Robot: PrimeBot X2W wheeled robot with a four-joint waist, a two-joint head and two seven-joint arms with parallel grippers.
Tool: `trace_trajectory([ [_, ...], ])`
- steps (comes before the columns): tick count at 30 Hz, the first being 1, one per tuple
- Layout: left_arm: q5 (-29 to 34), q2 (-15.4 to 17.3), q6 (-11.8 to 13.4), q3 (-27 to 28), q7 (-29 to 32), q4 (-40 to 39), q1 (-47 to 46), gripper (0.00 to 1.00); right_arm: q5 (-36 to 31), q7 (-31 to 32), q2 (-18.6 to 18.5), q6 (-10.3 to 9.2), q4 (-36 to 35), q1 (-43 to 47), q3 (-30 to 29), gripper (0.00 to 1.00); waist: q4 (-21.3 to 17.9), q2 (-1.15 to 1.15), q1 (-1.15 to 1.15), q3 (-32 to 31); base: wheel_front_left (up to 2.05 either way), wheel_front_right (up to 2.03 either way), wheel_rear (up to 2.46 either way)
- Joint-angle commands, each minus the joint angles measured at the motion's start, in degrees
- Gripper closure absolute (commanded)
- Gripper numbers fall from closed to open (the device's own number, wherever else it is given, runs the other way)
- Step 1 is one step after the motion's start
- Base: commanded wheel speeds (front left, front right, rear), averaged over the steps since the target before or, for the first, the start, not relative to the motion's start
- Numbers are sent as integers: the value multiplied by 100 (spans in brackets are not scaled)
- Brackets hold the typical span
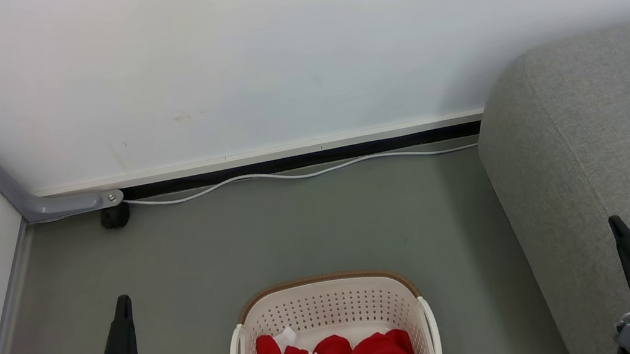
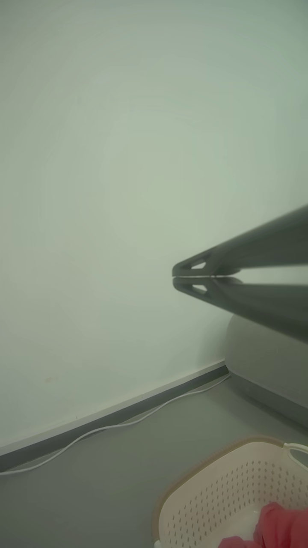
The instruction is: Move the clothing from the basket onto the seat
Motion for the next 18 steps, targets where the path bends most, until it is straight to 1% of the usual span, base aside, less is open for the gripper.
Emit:
trace_trajectory([
  [1, -23, 98, -47, 187, 40, -161, -329, 100, 68, 41, -59, 9, -175, -209, 98, 100, 0, 0, 0, 0, 0, 0, 0],
  [18, -23, 98, -47, 187, 40, -161, -329, 100, 68, 41, -59, 9, -175, -209, 98, 100, 0, 0, 0, 0, 0, 0, 0],
])
